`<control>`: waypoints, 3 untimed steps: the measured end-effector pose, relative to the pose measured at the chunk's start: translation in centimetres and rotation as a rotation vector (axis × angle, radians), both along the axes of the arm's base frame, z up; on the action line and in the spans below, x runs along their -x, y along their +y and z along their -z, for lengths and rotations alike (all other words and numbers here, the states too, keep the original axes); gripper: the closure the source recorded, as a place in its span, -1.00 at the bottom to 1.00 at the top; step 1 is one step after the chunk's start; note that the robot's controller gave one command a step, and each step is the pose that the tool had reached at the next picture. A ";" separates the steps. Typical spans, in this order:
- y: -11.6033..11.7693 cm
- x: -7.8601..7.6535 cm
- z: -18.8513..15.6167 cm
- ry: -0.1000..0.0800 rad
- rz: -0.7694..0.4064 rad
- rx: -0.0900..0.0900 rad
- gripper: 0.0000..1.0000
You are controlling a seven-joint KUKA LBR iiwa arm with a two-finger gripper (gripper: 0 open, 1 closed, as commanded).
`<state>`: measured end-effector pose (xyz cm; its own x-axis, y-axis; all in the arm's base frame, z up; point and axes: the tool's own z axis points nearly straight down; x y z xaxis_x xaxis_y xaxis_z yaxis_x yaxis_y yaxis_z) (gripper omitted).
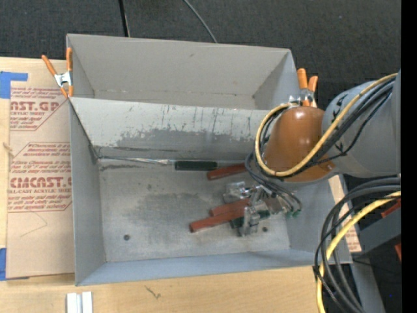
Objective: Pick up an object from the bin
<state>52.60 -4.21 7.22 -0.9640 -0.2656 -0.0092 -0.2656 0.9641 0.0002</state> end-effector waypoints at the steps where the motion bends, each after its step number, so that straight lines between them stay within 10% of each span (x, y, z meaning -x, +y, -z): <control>1: 0.0 0.0 0.0 0.000 0.000 0.000 1.00; 2: 0.1 0.0 0.0 0.003 0.023 0.001 1.00; 3: 2.9 -4.4 -18.9 -0.002 -0.029 0.003 1.00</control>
Offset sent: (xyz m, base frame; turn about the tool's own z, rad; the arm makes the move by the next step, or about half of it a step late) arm 0.0014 0.0088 -0.0022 0.1082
